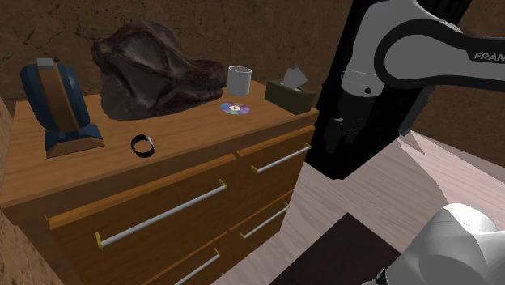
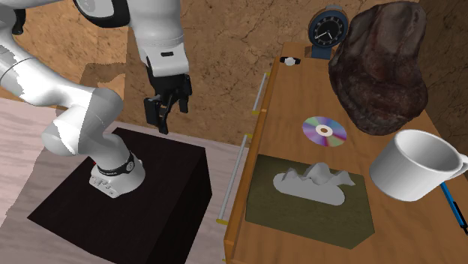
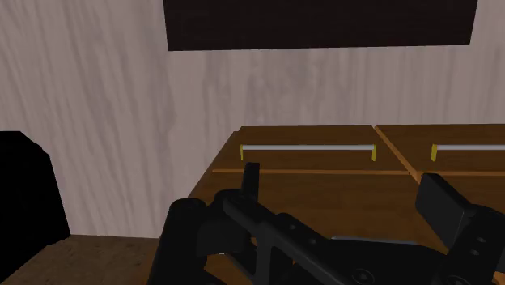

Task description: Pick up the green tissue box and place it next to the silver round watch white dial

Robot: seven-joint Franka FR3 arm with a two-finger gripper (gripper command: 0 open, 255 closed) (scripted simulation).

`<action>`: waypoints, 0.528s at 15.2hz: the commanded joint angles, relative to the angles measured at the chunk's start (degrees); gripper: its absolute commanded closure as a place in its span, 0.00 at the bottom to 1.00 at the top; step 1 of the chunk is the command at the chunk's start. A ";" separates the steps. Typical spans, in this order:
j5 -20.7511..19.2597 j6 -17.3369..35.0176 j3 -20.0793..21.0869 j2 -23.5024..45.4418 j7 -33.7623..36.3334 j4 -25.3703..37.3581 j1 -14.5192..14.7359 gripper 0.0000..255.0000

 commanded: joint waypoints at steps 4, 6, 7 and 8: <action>1.14 3.31 -2.61 4.92 -1.58 4.09 -0.56 0.00; 2.19 5.19 -4.35 8.19 -2.74 7.04 -0.77 0.00; 2.81 6.03 -5.21 9.82 -3.36 8.58 -0.83 0.00; 3.49 6.81 -6.09 11.45 -4.00 10.16 -0.86 0.00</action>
